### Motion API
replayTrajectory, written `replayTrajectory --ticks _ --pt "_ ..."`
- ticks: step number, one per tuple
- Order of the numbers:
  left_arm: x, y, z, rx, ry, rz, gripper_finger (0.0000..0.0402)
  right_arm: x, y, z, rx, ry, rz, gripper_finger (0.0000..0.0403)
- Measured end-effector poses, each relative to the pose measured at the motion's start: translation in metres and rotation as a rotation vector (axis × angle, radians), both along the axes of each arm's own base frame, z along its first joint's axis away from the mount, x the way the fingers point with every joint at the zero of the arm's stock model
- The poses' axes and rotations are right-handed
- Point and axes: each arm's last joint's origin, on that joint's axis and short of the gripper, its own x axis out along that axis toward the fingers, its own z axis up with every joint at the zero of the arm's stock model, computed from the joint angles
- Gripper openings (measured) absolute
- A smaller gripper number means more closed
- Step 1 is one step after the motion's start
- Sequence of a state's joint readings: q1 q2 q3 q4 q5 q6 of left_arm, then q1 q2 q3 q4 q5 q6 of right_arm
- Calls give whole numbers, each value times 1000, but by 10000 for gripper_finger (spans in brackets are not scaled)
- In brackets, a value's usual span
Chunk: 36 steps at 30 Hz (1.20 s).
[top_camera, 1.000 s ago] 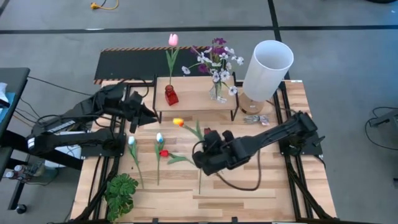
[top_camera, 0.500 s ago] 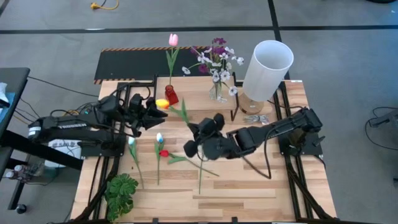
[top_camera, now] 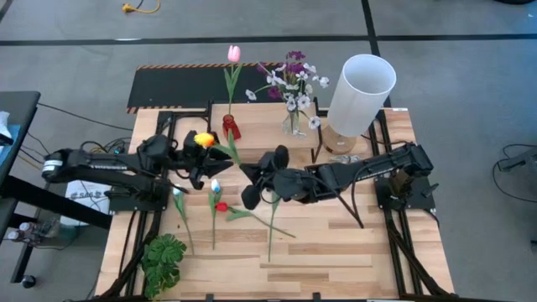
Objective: Pick and place flowers into a vace then onto a shelf
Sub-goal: Put the yellow flower into the red vase on the shelf
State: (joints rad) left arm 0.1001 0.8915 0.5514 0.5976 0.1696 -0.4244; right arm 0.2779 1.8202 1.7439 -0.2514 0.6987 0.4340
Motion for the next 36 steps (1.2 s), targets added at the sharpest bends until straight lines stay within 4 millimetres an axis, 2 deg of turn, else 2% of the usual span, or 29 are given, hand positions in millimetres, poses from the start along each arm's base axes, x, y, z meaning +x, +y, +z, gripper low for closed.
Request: replayTrajectory --ticks 8,19,36 --pt "10 0 -2 8 -41 -23 137 1 0 0 19 3 47 0" --pt "11 -3 -2 5 -43 -103 137 2 -5 -1 16 18 71 0" --pt "15 -9 -10 -38 48 -170 137 5 -9 -2 105 1 104 0"
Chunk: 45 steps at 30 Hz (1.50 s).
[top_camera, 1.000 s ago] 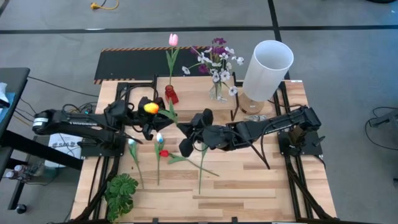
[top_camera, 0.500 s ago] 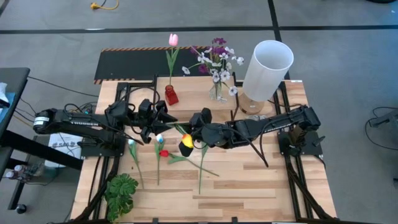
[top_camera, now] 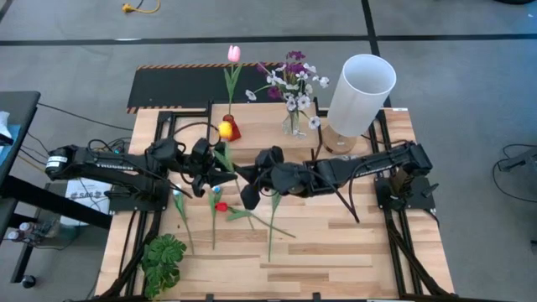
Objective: Pick and place flowers into a vace then onto a shelf
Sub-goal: Put the yellow flower into the red vase on the shelf
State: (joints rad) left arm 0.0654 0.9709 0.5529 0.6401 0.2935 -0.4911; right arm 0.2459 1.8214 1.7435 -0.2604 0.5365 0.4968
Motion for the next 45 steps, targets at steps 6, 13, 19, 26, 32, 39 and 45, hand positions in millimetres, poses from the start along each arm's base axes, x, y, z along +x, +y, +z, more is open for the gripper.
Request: replayTrajectory --ticks 6,13,19,26,32,39,45 --pt "-1 0 2 4 -15 16 96 -1 1 -2 -10 18 -13 0" --pt "-1 1 3 7 -17 19 12 -1 1 -1 -10 19 -15 0" --pt "0 1 2 -8 1 30 16 -7 5 -3 -21 70 -18 0" --pt "-14 8 15 -19 -71 46 0 -30 28 -22 6 266 -57 0" --pt "-35 24 31 2 -170 148 0 -56 52 -36 55 401 -138 0" --pt "-52 46 68 225 -290 359 0 -75 70 -43 58 432 -198 0" --pt "-57 66 110 407 -214 533 0 -76 70 -47 87 426 -227 0"
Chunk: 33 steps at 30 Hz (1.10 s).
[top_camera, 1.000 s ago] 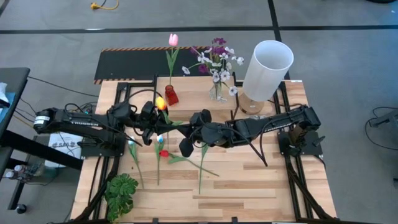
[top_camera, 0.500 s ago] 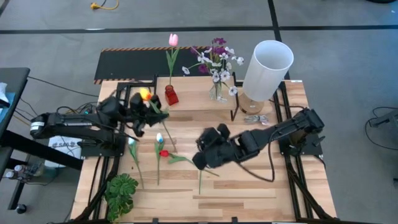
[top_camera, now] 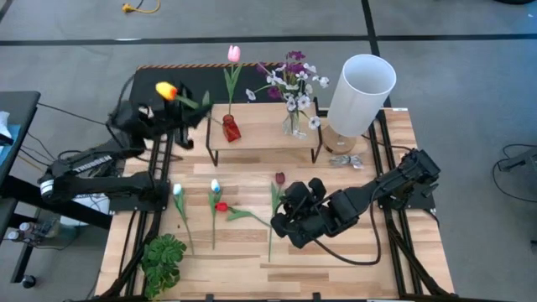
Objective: Pick and place flowers into a vace then onto a shelf
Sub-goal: Put the yellow flower into the red vase on the shelf
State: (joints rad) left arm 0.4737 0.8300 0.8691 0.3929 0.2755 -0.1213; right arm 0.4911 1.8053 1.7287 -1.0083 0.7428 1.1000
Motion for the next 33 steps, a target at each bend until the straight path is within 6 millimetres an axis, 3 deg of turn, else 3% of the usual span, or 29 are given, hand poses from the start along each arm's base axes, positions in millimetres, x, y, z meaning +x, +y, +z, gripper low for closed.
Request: replayTrajectory --ticks 8,16,33 --pt "7 32 26 15 156 182 0 0 0 0 2 3 1 0" --pt "8 49 26 -7 181 221 0 0 0 0 5 4 3 0" --pt "23 64 -16 -136 327 246 0 -1 0 -1 24 22 16 0"
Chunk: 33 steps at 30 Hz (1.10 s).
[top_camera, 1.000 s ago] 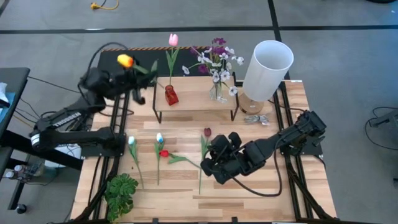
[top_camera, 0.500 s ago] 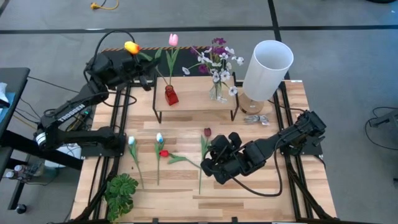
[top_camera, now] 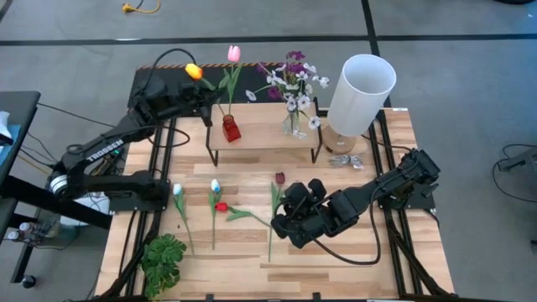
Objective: Pick and place flowers into a vace then onto a shelf
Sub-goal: Put the yellow flower into the red vase on the shelf
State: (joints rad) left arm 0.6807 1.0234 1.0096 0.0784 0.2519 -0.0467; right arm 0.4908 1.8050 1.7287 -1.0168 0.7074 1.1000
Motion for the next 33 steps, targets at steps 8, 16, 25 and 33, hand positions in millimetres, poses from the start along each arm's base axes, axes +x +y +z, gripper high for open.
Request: replayTrajectory --ticks 8,16,25,33 --pt "14 12 -14 -52 46 7 0 0 0 0 3 1 3 0" --pt "18 18 -22 -107 70 37 0 0 1 -1 43 21 23 0" --pt "12 23 -30 -168 136 49 57 0 1 -1 50 19 18 0" --pt "4 20 -28 -221 130 -9 138 0 2 -1 77 33 35 0"
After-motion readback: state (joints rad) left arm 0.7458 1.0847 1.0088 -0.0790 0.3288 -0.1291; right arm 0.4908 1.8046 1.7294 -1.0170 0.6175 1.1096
